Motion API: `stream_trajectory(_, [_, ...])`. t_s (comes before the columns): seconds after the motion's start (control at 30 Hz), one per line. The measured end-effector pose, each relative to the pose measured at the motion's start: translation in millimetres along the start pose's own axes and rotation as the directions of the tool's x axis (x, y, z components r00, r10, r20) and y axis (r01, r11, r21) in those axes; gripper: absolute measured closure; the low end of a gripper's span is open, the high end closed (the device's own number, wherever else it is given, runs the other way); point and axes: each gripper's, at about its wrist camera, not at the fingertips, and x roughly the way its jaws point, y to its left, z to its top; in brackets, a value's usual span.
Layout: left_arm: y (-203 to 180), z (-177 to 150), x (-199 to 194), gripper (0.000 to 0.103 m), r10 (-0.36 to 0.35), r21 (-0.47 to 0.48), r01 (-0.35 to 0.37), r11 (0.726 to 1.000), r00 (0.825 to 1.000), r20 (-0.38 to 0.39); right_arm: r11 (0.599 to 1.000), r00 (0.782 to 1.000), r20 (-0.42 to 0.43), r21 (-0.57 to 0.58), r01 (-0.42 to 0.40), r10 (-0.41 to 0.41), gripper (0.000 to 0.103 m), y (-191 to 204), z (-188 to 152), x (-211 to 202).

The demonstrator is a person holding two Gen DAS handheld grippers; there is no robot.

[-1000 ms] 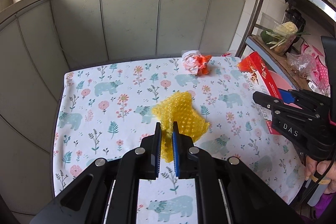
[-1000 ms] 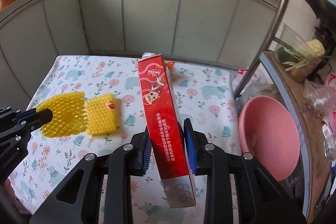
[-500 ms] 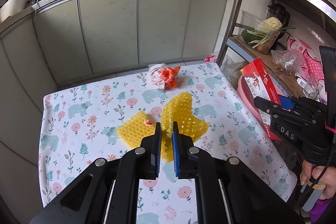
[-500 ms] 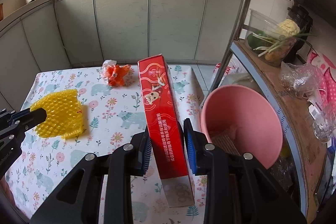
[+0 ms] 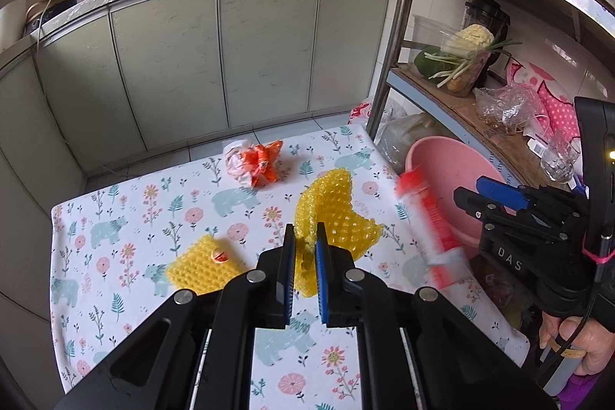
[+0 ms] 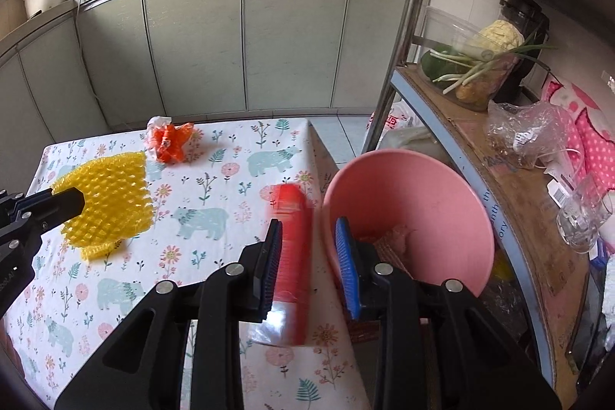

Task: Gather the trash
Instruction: 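Lift and carry the yellow net and red box over the pink bucket with both tools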

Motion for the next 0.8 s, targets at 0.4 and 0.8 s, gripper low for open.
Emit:
stream_trajectory(0.4, [-22, 16, 10, 0.094, -0.047, 0.035, 0.045, 0.998, 0.998, 0.029, 1.0, 1.0, -0.013, 0.019, 0.016, -0.015, 0.073, -12, -1, 8])
stream_trajectory(0.8, [-7, 7, 16, 0.094, -0.046, -0.005, 0.046, 0.999, 0.999, 0.02, 0.962, 0.961, -0.121, 0.148, -0.23, 0.248, 0.073, -14, -13, 30])
